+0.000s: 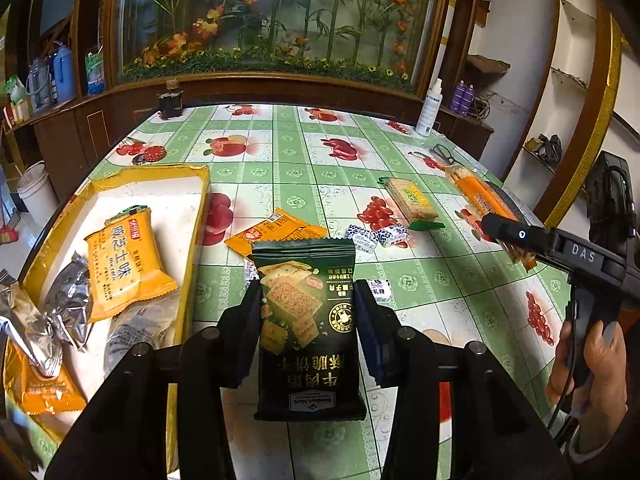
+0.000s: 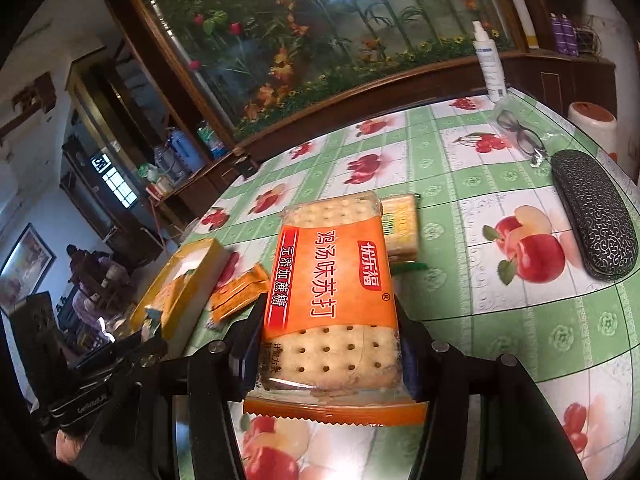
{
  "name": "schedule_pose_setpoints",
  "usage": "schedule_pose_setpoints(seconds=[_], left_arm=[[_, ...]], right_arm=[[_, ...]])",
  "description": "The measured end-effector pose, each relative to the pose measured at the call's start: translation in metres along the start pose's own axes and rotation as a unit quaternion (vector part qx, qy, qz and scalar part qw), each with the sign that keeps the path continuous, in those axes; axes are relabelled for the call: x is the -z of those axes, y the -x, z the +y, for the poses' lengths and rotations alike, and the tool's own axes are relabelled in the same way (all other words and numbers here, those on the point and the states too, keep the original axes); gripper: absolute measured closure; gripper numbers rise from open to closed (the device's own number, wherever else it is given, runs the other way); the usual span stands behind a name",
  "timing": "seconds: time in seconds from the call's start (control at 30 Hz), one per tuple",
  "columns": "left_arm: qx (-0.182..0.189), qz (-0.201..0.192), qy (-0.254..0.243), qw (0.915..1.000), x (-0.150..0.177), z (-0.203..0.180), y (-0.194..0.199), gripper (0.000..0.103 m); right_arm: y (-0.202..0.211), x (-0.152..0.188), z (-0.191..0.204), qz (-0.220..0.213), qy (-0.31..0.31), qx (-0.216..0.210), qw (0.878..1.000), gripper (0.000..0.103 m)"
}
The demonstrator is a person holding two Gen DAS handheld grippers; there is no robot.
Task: Organize snacks
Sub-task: 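Carry the orange and green cracker packs over the foam box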
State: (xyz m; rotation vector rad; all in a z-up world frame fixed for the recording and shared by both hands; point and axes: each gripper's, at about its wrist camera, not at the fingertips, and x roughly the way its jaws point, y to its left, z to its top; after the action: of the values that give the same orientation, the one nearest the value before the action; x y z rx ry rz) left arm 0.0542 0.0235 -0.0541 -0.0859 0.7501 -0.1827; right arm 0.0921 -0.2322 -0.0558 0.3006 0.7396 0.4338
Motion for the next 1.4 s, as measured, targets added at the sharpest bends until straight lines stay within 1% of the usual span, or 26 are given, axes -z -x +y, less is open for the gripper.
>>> schedule_pose_setpoints(seconds=[0.23, 0.4, 0.47, 0.63, 0.73, 0.93, 1.1, 1.2, 1.3, 1.4], left_arm=[[-0.050, -0.008, 0.012, 0.9987, 0.005, 0.019, 0.018, 0.061], [-0.067, -0.020, 0.023, 0.9973, 0.007, 0.032, 0.030, 0.061], [-0.073, -0.026, 0.025, 0.9967, 0.008, 0.036, 0.035, 0.061], [-0.084, -0.034, 0.038, 0.9951, 0.011, 0.052, 0.043, 0.061], [-0.092, -0.035, 0.051, 0.9938, 0.013, 0.064, 0.047, 0.061], [-0.113, -0.039, 0.072, 0.9902, 0.020, 0.087, 0.055, 0.061], [-0.127, -0.040, 0.089, 0.9871, 0.024, 0.105, 0.058, 0.061], [-0.135, -0.039, 0.097, 0.9853, 0.027, 0.115, 0.059, 0.061], [-0.143, -0.036, 0.104, 0.9836, 0.030, 0.123, 0.057, 0.061], [-0.143, -0.031, 0.108, 0.9834, 0.030, 0.128, 0.053, 0.061]], right_arm=[[-0.001, 0.013, 0.044, 0.011, 0.038, -0.034, 0.999, 0.047], [-0.004, 0.017, 0.069, 0.015, 0.067, -0.039, 0.997, 0.047], [-0.004, 0.019, 0.079, 0.014, 0.084, -0.032, 0.996, 0.047], [-0.007, 0.022, 0.112, 0.007, 0.147, 0.012, 0.989, 0.047], [-0.014, 0.024, 0.128, 0.007, 0.175, 0.021, 0.984, 0.047], [-0.027, 0.028, 0.155, 0.016, 0.202, 0.003, 0.979, 0.047], [-0.038, 0.031, 0.167, 0.028, 0.212, -0.011, 0.977, 0.047], [-0.048, 0.033, 0.173, 0.044, 0.209, -0.046, 0.976, 0.047], [-0.063, 0.034, 0.186, 0.055, 0.213, -0.061, 0.973, 0.047], [-0.087, 0.031, 0.199, 0.073, 0.215, -0.078, 0.971, 0.047]])
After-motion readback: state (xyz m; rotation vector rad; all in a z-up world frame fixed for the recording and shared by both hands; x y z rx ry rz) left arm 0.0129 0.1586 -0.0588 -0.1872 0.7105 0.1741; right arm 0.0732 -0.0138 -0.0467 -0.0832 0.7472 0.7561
